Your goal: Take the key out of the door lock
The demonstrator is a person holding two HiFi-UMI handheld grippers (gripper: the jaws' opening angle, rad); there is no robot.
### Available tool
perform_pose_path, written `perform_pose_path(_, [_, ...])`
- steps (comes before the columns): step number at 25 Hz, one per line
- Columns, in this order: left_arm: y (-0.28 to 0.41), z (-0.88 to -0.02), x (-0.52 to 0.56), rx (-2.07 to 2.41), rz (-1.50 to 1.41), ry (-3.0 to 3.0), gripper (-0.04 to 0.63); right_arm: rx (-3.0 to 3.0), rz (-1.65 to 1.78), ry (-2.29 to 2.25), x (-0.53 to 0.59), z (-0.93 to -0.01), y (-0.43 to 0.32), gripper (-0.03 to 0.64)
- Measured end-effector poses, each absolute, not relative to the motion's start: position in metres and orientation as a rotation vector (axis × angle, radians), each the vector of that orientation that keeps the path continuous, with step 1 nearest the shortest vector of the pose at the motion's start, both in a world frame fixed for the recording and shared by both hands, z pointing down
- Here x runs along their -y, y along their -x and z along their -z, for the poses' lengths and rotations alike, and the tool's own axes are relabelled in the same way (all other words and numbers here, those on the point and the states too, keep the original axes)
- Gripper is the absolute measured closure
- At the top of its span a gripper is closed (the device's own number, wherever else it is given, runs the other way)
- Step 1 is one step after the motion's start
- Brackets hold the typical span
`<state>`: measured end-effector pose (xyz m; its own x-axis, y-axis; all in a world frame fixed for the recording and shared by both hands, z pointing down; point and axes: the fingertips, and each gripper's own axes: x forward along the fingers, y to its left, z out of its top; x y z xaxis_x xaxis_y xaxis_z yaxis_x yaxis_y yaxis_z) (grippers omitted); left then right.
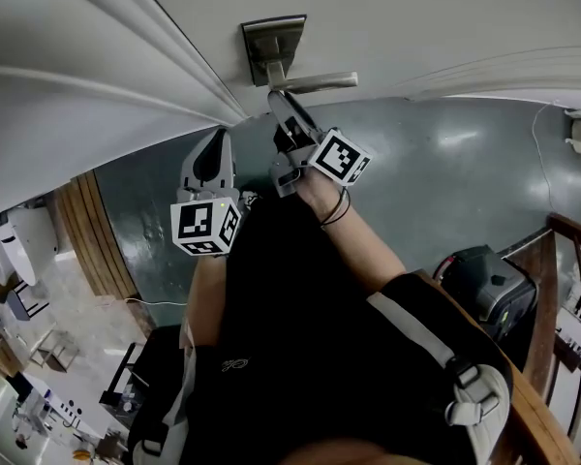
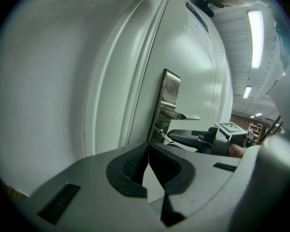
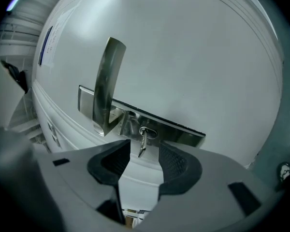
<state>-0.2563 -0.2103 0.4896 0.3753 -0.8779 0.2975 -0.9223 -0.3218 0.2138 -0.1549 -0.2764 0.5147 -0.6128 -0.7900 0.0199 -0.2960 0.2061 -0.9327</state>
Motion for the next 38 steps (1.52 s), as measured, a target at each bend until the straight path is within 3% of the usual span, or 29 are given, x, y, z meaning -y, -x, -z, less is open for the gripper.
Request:
perform_pose_path(8, [0.257,-0.491,0.216,1.594,-0.189,-2.277,0.571,-1.930,1.475,0.979,0.289,-0.523,0.159,0.434])
perform_pose_path(38, [0.257,-0.490,0.221,1.573,-0.151,-2.259,0.571,-1.729,1.462,0.934,0.302,-0.521,0.155,0.586])
